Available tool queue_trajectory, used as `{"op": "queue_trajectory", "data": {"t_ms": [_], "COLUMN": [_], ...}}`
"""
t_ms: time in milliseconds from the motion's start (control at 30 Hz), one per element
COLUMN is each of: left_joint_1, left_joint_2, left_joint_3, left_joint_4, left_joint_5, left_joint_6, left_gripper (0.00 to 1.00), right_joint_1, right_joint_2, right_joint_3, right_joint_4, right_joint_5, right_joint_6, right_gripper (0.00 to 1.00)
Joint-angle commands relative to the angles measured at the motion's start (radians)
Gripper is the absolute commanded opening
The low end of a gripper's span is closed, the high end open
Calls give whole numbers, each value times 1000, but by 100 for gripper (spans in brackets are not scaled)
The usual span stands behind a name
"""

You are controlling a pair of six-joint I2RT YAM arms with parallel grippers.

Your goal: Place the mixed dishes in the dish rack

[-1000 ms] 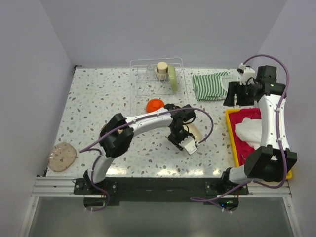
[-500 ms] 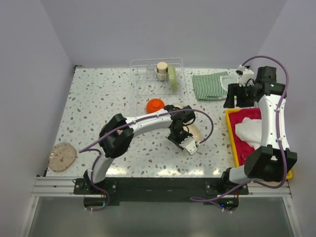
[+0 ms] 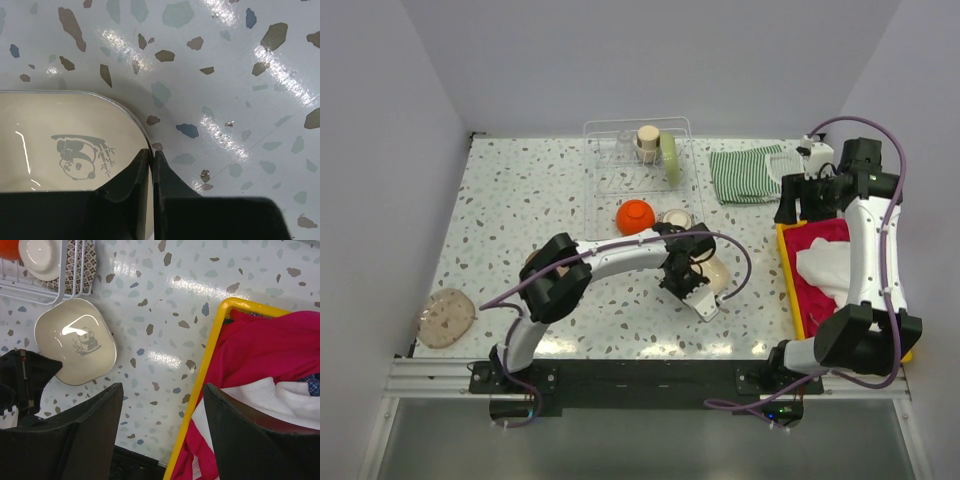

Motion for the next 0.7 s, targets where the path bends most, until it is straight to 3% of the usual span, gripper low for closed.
{"op": "queue_trajectory", "data": {"t_ms": [0,133,200,400,500,533,600,633,667], "left_joint_1": [-34,-43,-42,15,125,163,292,341,436], "left_joint_2": [-51,-71,-68,-100,-149,-164,-204,-214,-230], "left_joint_3": [44,191,306,460,443,431,384,362,337], "left_joint_4": [-3,-47,-87,-95,25,77,267,348,537], "left_joint_5": [25,153,206,358,454,471,541,568,594], "left_joint_6": [-21,-88,-131,-344,-557,-708,-876,-1091,-1214], "left_gripper": [6,0,0,0,0,0,0,0,0], "right_joint_1": [-6,-6,-7,-7,-7,-7,-7,-7,-7], "right_joint_2": [-54,-54,-53,-54,-47,-42,-14,-5,16], "right_joint_3": [3,6,8,11,20,26,42,49,52], "right_joint_4": [-10,25,39,48,59,62,68,69,70], "right_joint_5": [-5,43,61,100,94,89,77,75,71], "right_joint_6": [-28,9,20,52,81,101,125,156,170], "right_gripper": [69,68,68,68,67,66,65,65,65]}}
